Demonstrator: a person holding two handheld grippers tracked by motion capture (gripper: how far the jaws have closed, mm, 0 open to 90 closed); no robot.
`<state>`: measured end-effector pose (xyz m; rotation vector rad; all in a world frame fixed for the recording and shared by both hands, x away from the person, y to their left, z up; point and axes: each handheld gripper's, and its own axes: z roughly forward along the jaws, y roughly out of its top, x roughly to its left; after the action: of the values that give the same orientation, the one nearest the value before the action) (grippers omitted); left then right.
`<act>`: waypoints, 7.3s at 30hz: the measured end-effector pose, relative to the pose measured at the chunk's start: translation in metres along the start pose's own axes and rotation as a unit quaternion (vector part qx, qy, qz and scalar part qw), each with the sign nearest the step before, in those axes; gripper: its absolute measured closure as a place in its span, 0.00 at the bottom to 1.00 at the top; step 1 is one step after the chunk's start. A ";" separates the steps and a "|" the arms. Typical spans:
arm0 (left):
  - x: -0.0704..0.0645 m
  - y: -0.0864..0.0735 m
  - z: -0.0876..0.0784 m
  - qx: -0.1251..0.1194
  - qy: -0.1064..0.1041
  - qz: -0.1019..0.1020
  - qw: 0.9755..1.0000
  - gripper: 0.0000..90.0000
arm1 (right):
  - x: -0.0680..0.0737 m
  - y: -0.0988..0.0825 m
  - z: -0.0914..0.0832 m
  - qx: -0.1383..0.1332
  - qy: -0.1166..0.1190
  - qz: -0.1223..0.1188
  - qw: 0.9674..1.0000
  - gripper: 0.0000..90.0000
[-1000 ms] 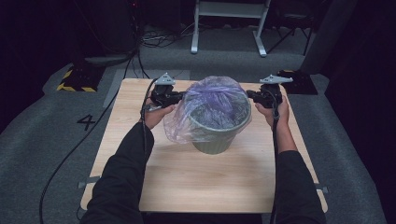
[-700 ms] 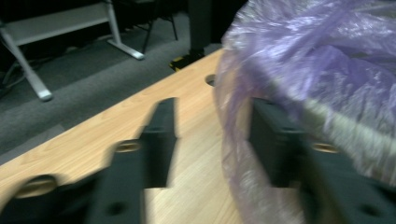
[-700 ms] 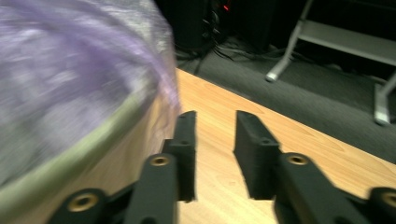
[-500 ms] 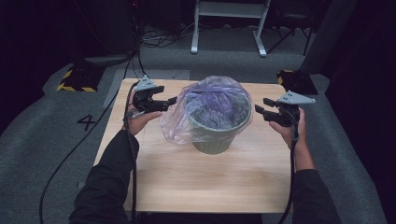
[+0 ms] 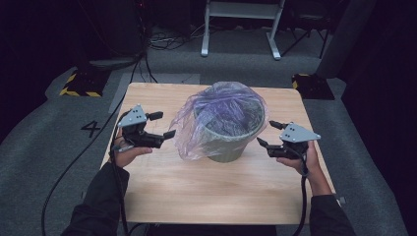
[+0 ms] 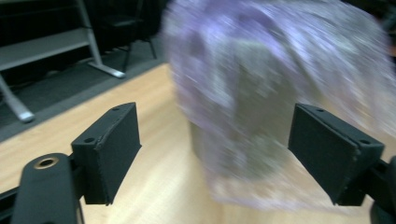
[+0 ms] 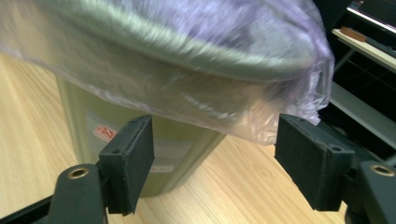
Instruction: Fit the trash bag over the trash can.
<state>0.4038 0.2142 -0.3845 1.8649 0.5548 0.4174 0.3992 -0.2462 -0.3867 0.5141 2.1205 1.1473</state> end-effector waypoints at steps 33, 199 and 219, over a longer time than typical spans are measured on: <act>-0.032 -0.022 0.071 0.108 -0.027 0.085 0.990 0.79 | 0.013 -0.018 0.016 0.030 0.000 -0.021 0.999 1.00; -0.036 -0.035 0.078 0.126 -0.036 0.108 0.985 1.00 | 0.029 -0.034 0.009 0.031 0.031 0.021 0.999 1.00; -0.030 -0.078 0.102 0.178 -0.047 0.051 0.982 0.95 | 0.028 -0.067 0.037 0.119 0.094 0.076 0.986 1.00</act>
<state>0.4191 0.1418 -0.4936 2.2513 0.4953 0.3079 0.4044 -0.2435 -0.4680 0.7123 2.4343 1.0644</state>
